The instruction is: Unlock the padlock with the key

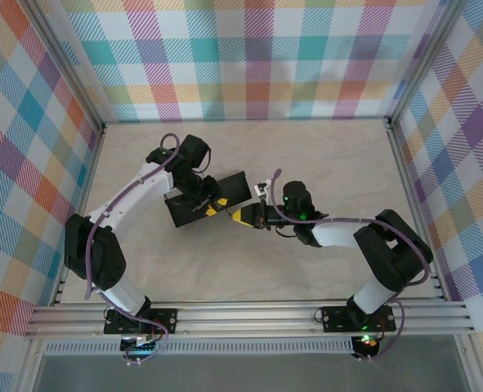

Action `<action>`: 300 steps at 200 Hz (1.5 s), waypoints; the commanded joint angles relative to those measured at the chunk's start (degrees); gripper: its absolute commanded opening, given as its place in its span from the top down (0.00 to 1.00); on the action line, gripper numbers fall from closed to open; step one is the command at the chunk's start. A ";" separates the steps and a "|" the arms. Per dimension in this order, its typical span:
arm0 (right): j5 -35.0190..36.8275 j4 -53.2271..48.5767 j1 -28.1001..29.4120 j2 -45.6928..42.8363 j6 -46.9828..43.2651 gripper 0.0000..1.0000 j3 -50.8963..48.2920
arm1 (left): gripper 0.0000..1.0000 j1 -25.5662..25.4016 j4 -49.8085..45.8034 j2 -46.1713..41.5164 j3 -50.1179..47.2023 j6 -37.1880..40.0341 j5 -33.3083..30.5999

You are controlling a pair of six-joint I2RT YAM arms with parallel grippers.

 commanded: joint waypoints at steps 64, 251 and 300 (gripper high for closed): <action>-5.07 4.02 -0.39 0.64 -4.21 1.00 1.89 | 1.00 0.74 2.96 -2.16 -0.72 0.26 3.25; -8.42 12.99 -1.67 7.35 -3.95 1.00 5.13 | 1.00 0.82 2.92 -1.82 -0.44 -0.35 5.41; -9.45 20.84 -3.64 9.03 -0.12 1.00 2.34 | 1.00 1.61 2.31 -1.82 -0.19 -0.06 5.26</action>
